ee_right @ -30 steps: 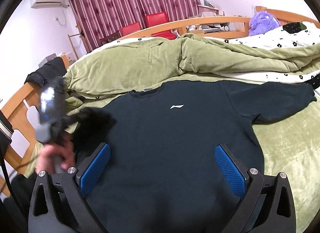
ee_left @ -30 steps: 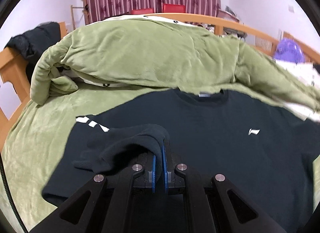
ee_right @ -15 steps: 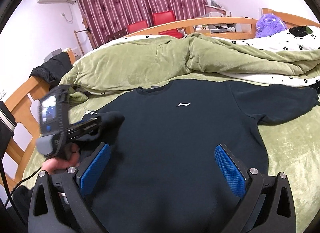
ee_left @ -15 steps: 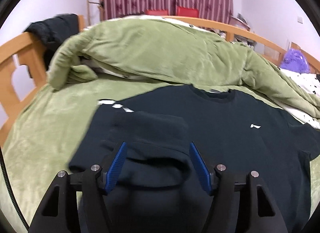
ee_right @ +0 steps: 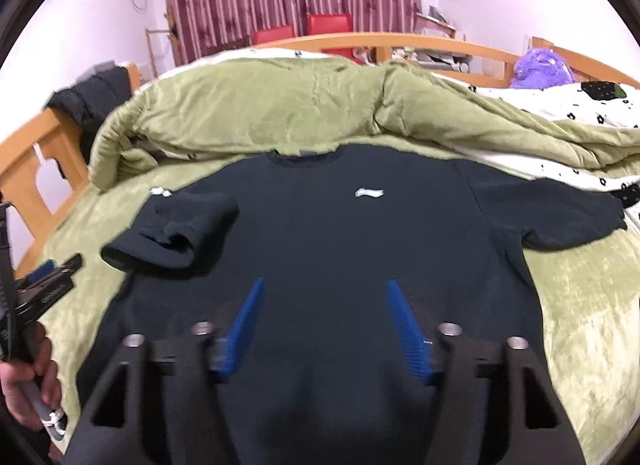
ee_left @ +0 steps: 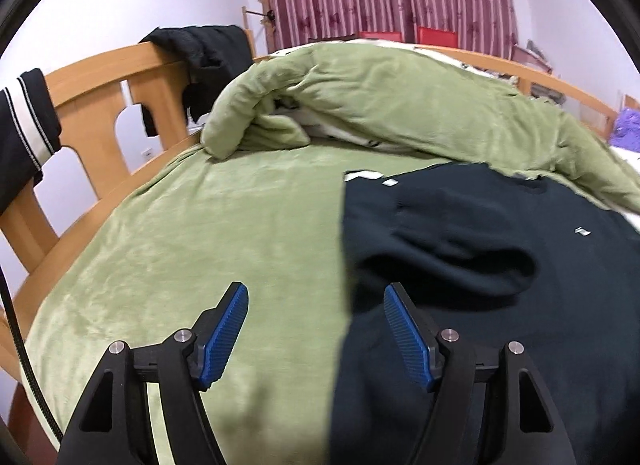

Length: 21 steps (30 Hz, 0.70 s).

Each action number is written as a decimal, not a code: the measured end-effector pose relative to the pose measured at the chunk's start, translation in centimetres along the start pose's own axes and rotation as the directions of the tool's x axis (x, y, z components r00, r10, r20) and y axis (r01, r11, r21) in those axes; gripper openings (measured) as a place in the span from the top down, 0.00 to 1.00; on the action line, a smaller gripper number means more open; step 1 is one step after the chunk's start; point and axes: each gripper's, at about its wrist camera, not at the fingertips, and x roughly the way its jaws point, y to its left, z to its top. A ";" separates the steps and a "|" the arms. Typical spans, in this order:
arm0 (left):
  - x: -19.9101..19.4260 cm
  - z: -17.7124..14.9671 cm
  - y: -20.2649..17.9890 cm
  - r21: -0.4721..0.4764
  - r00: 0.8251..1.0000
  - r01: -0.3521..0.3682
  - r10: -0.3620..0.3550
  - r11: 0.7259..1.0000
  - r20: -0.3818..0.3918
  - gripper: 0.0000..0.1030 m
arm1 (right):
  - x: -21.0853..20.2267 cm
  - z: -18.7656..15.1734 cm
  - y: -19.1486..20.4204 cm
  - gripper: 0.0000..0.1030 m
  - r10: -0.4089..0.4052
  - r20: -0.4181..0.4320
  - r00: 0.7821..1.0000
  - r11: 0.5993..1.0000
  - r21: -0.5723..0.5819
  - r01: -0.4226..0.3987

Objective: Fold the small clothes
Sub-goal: 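Grasp the ribbed cuff of the folded sleeve with the right gripper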

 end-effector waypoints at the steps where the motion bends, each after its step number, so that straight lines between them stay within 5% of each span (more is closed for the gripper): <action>1: 0.5 0.0 0.7 -0.001 1.000 -0.002 0.002 1.000 -0.008 0.33 | 0.5 -0.2 0.6 0.46 0.013 -0.012 1.000 1.000 -0.014 -0.013; 13: 6.9 -0.5 5.8 -0.130 0.994 0.081 -0.090 0.988 -0.065 0.33 | 5.9 2.5 9.9 0.42 0.073 -0.016 0.997 0.980 -0.187 -0.074; 21: 9.7 -1.8 6.4 -0.110 0.994 0.078 -0.086 0.991 -0.072 0.33 | 12.1 4.6 16.5 0.41 0.083 -0.021 0.996 0.943 -0.320 -0.086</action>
